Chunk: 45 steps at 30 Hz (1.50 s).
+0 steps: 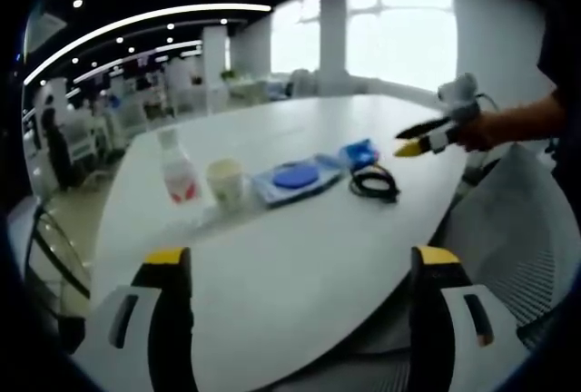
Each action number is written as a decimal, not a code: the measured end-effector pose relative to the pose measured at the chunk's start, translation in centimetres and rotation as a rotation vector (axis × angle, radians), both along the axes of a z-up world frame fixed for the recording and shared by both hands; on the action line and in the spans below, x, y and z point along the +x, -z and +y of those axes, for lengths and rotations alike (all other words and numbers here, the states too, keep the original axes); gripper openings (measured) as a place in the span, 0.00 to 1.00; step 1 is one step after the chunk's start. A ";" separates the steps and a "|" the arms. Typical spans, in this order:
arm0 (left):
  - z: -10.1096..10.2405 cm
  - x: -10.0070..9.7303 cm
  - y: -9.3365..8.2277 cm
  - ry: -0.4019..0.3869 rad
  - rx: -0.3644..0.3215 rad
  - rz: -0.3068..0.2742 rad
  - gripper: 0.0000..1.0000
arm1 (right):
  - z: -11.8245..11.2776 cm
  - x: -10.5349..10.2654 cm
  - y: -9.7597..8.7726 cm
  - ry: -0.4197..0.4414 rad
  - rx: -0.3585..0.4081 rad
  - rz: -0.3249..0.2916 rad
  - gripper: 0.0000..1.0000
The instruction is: Arrange the tabletop items into an orderly group along one side of the table until the central work area is clear of visible clutter.
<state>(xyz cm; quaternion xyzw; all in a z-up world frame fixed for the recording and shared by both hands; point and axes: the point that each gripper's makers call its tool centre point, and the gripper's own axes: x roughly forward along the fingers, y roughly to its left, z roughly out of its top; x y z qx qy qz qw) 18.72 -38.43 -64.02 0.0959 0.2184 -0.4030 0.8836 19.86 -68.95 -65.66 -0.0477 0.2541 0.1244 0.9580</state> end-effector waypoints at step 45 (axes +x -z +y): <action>-0.6 -0.4 -1.4 0.024 -0.083 -0.025 1.00 | 0.8 -6.1 -0.8 -0.020 0.055 -0.044 1.00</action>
